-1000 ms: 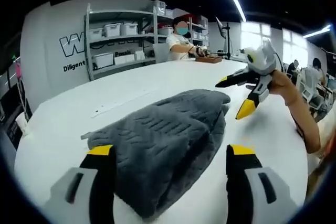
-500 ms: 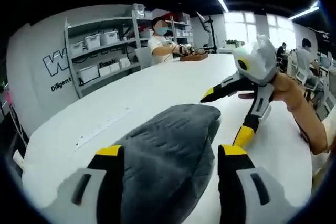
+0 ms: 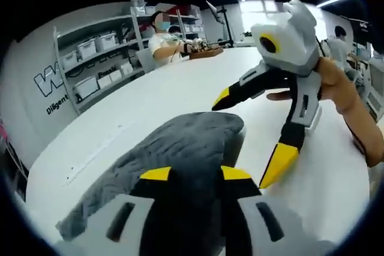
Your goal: Open the folded towel by lifting each exposed corner and separating the folded layers until the towel lies flat within the target outline without major curled edges
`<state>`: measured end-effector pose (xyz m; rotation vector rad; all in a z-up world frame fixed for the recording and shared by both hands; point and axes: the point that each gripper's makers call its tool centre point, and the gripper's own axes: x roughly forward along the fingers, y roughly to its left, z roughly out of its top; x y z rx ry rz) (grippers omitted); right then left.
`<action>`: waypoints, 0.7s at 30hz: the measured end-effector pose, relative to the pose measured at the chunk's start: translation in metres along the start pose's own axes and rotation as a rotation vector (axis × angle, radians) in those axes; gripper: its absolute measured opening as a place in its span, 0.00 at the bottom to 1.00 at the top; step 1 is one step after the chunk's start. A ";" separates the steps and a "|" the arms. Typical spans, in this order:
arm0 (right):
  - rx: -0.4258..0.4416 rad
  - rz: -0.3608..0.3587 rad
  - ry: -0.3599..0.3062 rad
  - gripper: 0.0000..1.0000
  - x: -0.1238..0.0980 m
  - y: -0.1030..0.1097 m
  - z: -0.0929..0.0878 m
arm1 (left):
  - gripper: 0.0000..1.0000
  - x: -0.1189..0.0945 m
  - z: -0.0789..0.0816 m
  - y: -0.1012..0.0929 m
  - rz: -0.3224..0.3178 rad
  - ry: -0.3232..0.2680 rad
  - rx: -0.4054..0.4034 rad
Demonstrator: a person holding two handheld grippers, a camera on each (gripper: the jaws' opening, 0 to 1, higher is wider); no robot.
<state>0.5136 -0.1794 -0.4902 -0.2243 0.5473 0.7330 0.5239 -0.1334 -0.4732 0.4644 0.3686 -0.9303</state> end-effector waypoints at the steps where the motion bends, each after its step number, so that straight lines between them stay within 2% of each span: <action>1: 0.002 0.001 -0.003 0.99 0.000 0.000 0.000 | 0.07 0.001 0.002 -0.001 -0.005 -0.017 0.009; 8: 0.009 -0.004 -0.003 0.99 -0.001 -0.002 0.000 | 0.02 0.001 0.003 0.004 0.009 -0.043 0.018; 12: 0.016 0.000 -0.007 0.99 0.000 -0.002 0.000 | 0.02 -0.007 0.016 0.016 0.059 -0.122 -0.024; 16: 0.015 0.001 0.004 0.99 0.001 0.001 -0.004 | 0.02 -0.016 0.023 0.028 0.091 -0.169 -0.077; 21: 0.012 0.004 0.013 0.99 0.000 0.006 -0.007 | 0.02 -0.032 0.030 0.051 0.175 -0.233 -0.115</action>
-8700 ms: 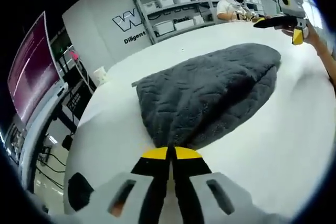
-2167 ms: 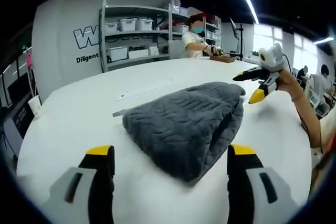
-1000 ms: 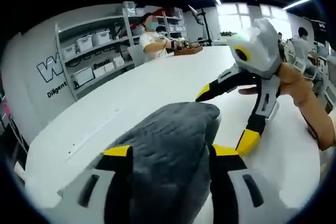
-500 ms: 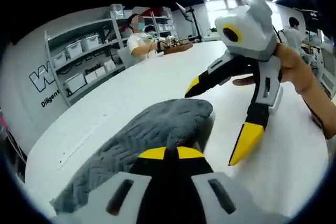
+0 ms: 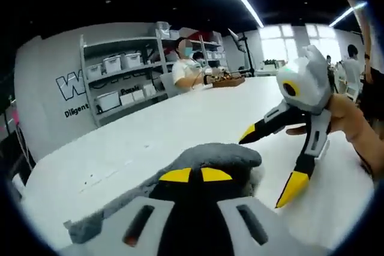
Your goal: Open the folded towel by lifting each exposed corner and separating the folded layers until the towel lies flat within the target outline without major curled edges
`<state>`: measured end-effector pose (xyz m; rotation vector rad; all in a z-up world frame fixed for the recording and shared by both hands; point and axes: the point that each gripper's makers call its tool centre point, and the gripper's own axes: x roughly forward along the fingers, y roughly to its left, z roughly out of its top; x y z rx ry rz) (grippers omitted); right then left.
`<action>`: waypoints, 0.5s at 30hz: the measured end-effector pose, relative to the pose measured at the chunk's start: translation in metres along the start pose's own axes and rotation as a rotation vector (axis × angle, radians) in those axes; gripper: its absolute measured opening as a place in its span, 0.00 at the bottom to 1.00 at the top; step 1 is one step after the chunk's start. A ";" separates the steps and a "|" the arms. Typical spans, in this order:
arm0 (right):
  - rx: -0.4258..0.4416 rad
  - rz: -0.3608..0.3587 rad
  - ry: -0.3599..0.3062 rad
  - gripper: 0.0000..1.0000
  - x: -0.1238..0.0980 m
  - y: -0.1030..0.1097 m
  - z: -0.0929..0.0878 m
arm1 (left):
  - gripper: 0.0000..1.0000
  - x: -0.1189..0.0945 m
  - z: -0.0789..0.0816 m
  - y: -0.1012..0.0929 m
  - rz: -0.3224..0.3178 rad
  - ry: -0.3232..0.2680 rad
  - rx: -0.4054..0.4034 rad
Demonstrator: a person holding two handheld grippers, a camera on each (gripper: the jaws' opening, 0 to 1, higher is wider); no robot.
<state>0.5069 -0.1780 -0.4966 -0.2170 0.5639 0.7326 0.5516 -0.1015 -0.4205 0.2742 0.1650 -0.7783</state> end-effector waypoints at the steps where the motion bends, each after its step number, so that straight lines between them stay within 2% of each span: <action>1: -0.002 0.000 0.003 0.99 0.000 0.001 -0.001 | 0.02 -0.003 0.003 0.006 0.021 -0.015 -0.001; 10: 0.000 0.015 0.031 0.99 0.004 0.007 -0.007 | 0.02 -0.037 0.019 0.046 0.140 -0.094 -0.010; 15: -0.013 0.010 0.044 0.99 0.006 0.007 -0.008 | 0.02 -0.064 0.025 0.080 0.225 -0.140 -0.037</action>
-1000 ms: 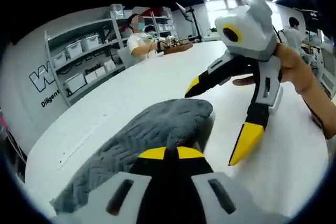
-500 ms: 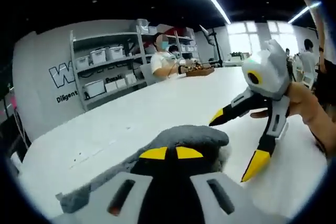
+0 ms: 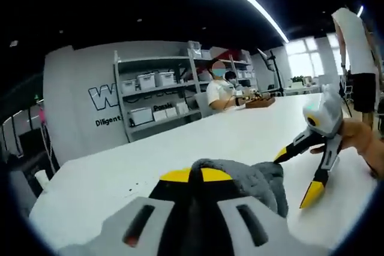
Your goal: Open the folded towel by lifting each exposed corner and separating the folded layers until the towel lies flat within the target outline without major curled edges
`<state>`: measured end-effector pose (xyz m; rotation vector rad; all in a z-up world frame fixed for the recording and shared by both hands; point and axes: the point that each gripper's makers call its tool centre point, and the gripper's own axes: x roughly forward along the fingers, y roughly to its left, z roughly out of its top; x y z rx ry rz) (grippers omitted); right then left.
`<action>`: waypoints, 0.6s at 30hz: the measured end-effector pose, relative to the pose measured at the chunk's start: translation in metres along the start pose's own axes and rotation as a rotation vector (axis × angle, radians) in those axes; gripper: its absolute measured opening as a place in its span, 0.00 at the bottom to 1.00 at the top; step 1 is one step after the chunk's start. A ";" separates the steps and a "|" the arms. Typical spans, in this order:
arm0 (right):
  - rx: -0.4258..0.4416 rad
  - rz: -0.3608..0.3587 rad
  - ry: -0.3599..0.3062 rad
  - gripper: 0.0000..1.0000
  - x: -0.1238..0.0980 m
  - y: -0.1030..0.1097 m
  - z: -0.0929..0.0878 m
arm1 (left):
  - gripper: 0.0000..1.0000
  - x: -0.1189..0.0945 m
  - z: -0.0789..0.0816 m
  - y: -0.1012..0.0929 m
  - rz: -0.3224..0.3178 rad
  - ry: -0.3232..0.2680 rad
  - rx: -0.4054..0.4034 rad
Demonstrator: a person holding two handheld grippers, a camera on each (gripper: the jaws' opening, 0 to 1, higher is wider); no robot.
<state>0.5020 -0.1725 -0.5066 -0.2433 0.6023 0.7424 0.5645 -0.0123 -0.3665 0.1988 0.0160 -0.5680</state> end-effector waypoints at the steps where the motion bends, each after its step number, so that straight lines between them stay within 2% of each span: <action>1: 0.000 0.000 0.000 0.99 0.000 0.000 0.000 | 0.02 -0.004 0.001 0.007 0.016 -0.006 -0.004; 4: 0.003 -0.001 0.003 0.98 0.001 0.000 -0.001 | 0.02 -0.018 0.003 0.033 0.086 -0.023 0.001; 7: 0.000 -0.005 0.012 0.98 0.002 -0.001 -0.002 | 0.02 -0.029 0.003 0.048 0.125 -0.032 0.003; 12: -0.009 -0.010 0.030 0.98 0.005 -0.001 -0.004 | 0.02 -0.055 0.001 0.083 0.217 -0.039 0.015; 18: -0.015 -0.014 0.046 0.98 0.007 -0.001 -0.007 | 0.02 -0.090 -0.009 0.125 0.304 -0.037 -0.004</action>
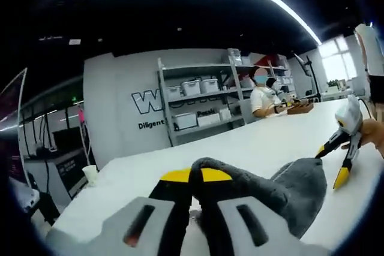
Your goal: Open the folded towel by lifting each exposed corner and separating the folded layers until the towel lies flat within the target outline without major curled edges
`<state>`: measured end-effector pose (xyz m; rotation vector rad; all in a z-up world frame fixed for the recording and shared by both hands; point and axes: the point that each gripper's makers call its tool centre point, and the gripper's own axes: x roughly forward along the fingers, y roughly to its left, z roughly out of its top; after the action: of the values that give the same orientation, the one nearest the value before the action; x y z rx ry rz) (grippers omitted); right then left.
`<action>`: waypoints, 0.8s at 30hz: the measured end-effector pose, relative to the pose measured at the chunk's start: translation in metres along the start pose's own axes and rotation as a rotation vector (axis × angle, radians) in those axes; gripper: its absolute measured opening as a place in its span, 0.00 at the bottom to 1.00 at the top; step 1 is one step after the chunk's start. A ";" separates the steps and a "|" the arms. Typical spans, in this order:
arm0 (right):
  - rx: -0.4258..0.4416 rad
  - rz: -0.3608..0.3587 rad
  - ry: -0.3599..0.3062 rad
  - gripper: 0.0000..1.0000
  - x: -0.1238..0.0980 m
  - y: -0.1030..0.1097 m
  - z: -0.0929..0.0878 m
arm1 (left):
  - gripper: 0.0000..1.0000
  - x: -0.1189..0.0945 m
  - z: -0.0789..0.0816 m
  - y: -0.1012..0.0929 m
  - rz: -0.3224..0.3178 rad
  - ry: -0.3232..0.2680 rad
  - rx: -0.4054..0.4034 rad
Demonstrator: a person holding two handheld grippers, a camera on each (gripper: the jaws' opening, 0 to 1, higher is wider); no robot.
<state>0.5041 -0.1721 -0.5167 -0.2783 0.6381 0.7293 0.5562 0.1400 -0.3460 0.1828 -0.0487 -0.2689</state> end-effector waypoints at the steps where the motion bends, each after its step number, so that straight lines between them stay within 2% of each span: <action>1: 0.000 0.000 0.001 0.98 0.000 0.000 0.000 | 0.02 -0.001 -0.001 0.003 0.006 0.000 0.000; 2: -0.004 -0.003 0.007 0.98 0.001 0.000 -0.001 | 0.02 -0.008 -0.005 0.016 0.034 0.004 -0.001; 4: -0.009 -0.006 0.012 0.99 0.001 0.000 -0.001 | 0.02 -0.013 -0.008 0.026 0.054 0.008 -0.007; 7: -0.017 -0.006 0.023 0.99 0.003 0.001 -0.003 | 0.02 -0.027 -0.019 0.051 0.107 0.023 -0.007; 15: -0.020 -0.012 0.030 0.98 0.003 0.000 -0.004 | 0.02 -0.049 -0.042 0.087 0.181 0.062 -0.011; 20: -0.019 -0.015 0.032 0.98 0.003 -0.001 -0.004 | 0.02 -0.064 -0.053 0.108 0.228 0.100 0.032; 24: -0.025 -0.016 0.036 0.99 0.003 -0.002 -0.003 | 0.02 -0.082 -0.065 0.134 0.289 0.144 0.058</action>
<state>0.5057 -0.1734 -0.5213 -0.3198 0.6608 0.7181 0.5169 0.3004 -0.3869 0.2494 0.0597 0.0338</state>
